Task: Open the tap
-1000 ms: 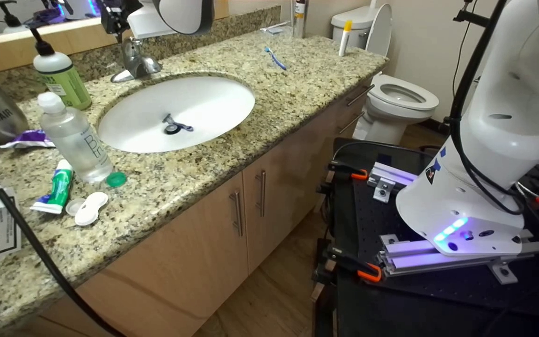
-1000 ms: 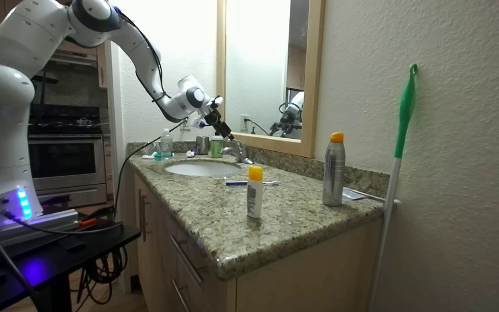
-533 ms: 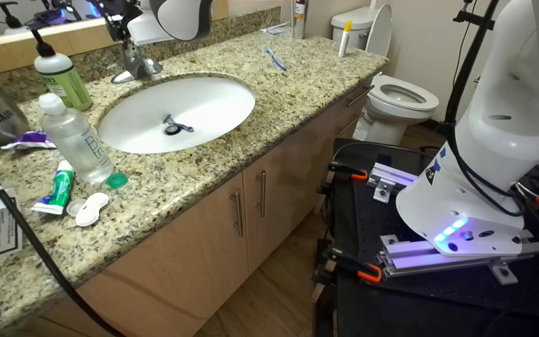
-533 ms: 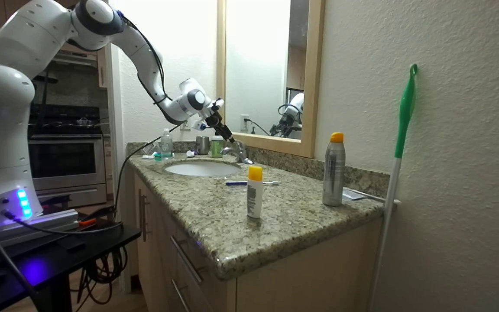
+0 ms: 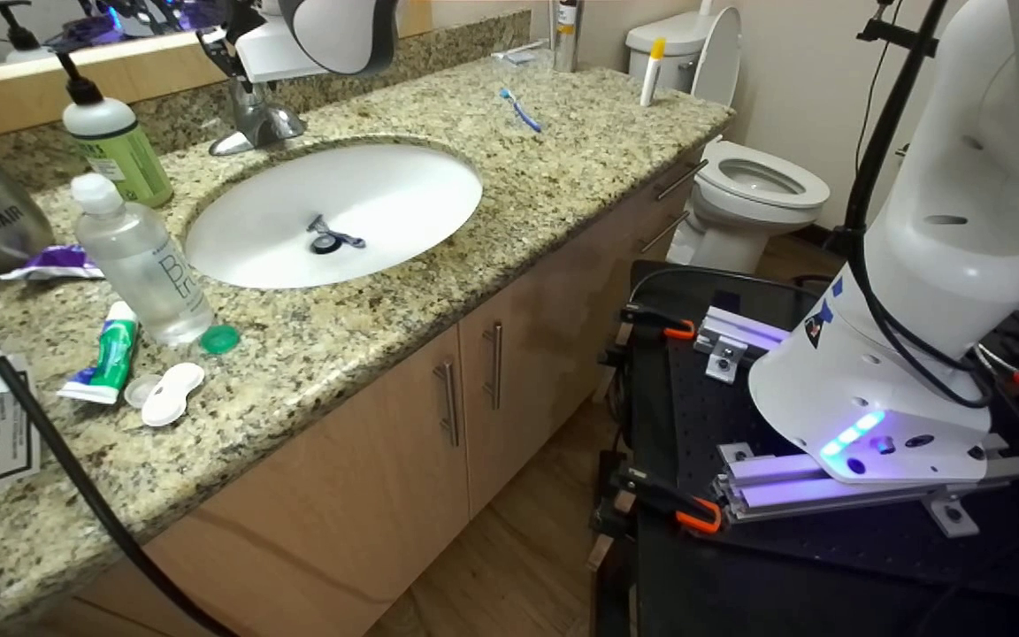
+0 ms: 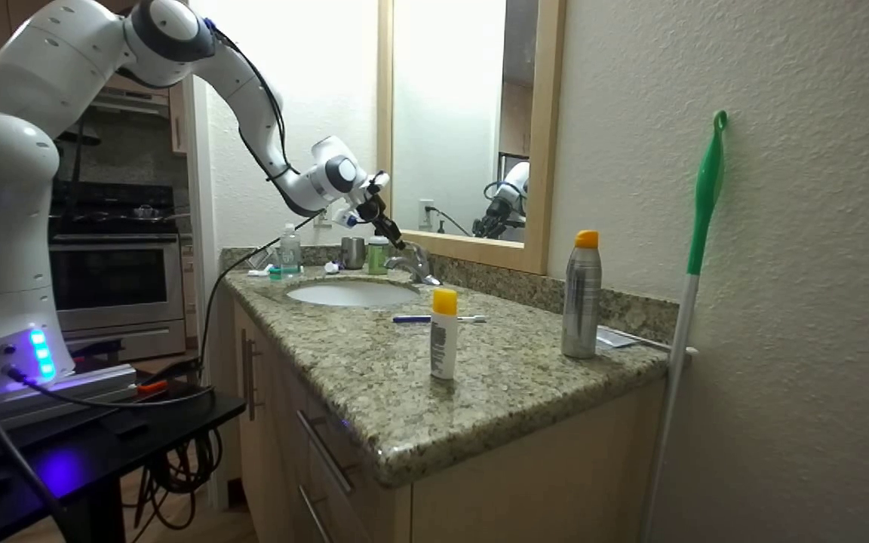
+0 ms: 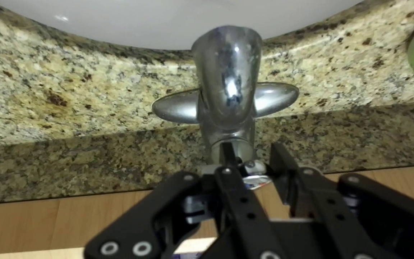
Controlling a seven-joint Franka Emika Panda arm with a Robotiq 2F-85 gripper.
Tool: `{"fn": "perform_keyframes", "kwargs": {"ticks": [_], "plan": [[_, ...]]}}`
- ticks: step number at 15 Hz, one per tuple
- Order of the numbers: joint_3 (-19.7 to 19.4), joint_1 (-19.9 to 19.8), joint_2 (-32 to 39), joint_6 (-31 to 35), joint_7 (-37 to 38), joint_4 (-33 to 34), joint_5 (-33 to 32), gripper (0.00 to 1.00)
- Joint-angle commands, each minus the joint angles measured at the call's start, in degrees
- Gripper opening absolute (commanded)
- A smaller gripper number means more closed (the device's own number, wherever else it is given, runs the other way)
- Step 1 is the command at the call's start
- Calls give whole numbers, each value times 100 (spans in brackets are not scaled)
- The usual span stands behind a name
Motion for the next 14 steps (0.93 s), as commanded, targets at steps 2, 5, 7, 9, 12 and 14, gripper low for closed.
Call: {"fn": "perform_keyframes", "kwargs": {"ticks": [2,5,7,9,12,14], "plan": [[-64,-30,-105,446,-10,-29,-56,7],[344,-318,-480,572,-62,-270,214,7],[695,-602,-727,660,-91,-419,424,7],[994,-897,-865,793,-67,-458,588,7],[1327,-1030,-1040,1121,-1172,-553,2270,17],[1936,-1530,-1369,1432,-881,-497,2009,10]]}}
